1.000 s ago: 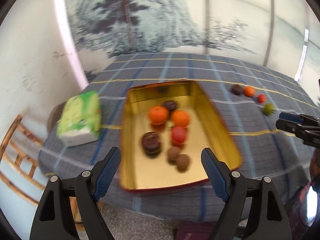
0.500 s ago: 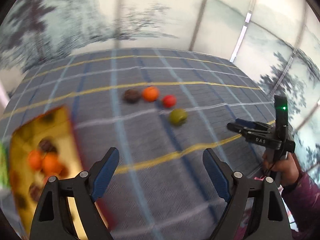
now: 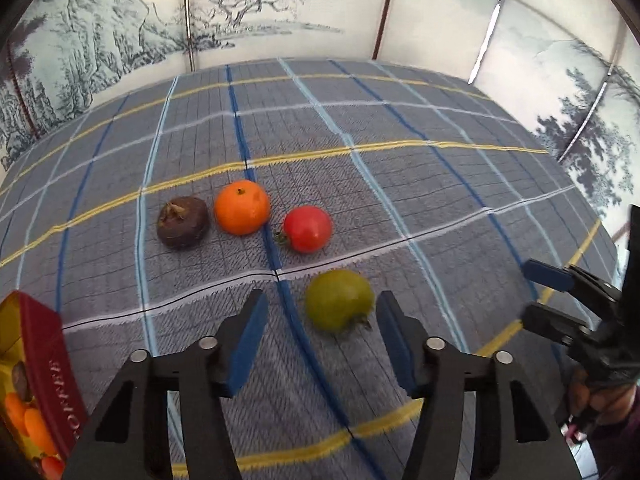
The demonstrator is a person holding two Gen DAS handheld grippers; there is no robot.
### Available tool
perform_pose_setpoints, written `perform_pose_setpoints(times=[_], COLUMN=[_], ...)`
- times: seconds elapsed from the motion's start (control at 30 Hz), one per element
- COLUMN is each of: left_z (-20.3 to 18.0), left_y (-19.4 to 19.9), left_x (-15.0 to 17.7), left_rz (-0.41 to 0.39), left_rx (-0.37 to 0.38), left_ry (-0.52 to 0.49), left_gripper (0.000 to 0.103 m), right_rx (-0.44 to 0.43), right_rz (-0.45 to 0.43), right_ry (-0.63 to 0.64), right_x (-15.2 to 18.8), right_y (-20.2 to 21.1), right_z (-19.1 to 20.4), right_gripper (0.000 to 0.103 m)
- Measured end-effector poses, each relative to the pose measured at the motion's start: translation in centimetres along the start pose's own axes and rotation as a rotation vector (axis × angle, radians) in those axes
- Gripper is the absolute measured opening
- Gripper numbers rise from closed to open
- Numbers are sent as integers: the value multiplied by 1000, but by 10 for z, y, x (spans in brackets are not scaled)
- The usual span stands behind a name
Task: Organize fruits
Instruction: 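Grasp the green fruit with the left gripper and lift it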
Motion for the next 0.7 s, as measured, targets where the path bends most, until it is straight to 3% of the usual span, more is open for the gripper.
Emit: perform_pose_setpoints(times=[0.23,0.33,0.4,0.57,0.7], left_z=[-7,-9,-8,-2,3], left_y=[-25,-27,-26,-5,32], left_x=[-1,-3,-3,11,25], left_rz=[28,5,3,-19,-59], left_rx=[24,22,31,41,54], left_ry=[2,-1,19,90,138], left_gripper=[52,39,39,39,39], right_rx=[-28,-32,-35,-69,-91], right_rz=[-3,0,9,43,47], right_ry=[8,2,2,10,135], right_x=[-1,-1,-1,-8,-35], right_y=[0,-1,-2,-5,-13], right_z=[4,4,3,8,32], right_gripper=[76,77,77,77,77])
Point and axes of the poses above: each gripper's, at about its wrist camera, not at the fingertips, and y roughly against the way its jaws point, z to its left, x to its underside, the point moved 8 cm from there along -y, roughly the way its jaws point, and after that the axes turned 3 degrees about y, right-handed, at the moved point
